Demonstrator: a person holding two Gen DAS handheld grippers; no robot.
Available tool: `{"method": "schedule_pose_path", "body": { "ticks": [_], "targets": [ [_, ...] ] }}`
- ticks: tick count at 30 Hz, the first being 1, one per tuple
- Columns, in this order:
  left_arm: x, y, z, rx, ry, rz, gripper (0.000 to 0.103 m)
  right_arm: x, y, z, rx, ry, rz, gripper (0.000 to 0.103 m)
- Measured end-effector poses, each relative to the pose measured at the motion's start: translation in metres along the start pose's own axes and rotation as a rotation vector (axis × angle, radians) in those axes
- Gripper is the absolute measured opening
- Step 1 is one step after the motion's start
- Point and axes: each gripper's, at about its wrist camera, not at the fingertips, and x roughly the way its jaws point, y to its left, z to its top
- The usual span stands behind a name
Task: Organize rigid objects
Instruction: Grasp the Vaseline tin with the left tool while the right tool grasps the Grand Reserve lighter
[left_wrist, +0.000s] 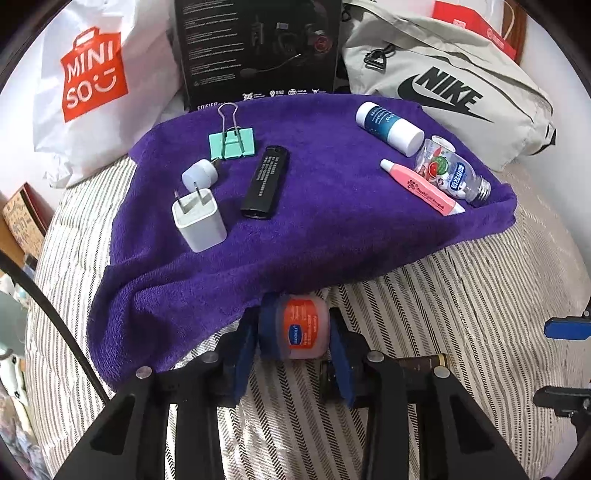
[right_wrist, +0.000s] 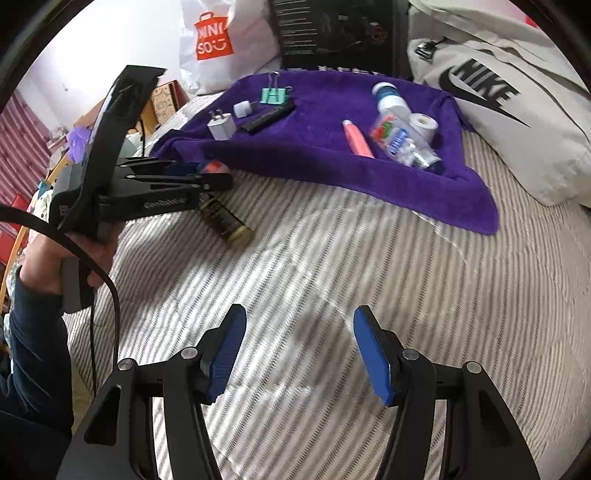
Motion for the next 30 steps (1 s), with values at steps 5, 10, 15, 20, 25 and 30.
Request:
{"method": "schedule_pose_path", "body": {
  "ticks": [5,10,15,20,25,30],
  "targets": [
    [-0.009,0.014,-0.008,-0.024,0.004,0.004,0.036,0.016,0.02,0.02,-0.079,-0.004,0.029,0.06],
    [-0.021,0.043,-0.028,-0.082,0.015,0.049,0.036,0.034,0.035,0.04,-0.161,0.004,0.031,0.06],
    [-0.027,0.06,-0.045,-0.128,0.013,0.036,0.036,0.054,0.054,0.053,-0.292,0.015,0.016,0.06],
    [-0.028,0.061,-0.048,-0.142,0.008,0.038,0.036,0.075,0.068,0.063,-0.388,0.023,-0.003,0.058],
    [-0.027,0.06,-0.047,-0.139,0.008,0.042,0.036,0.077,0.077,0.065,-0.43,-0.001,0.028,0.031],
    [-0.027,0.06,-0.048,-0.137,0.005,0.049,0.036,0.072,0.067,0.062,-0.365,-0.003,0.012,0.028]
  ]
}}
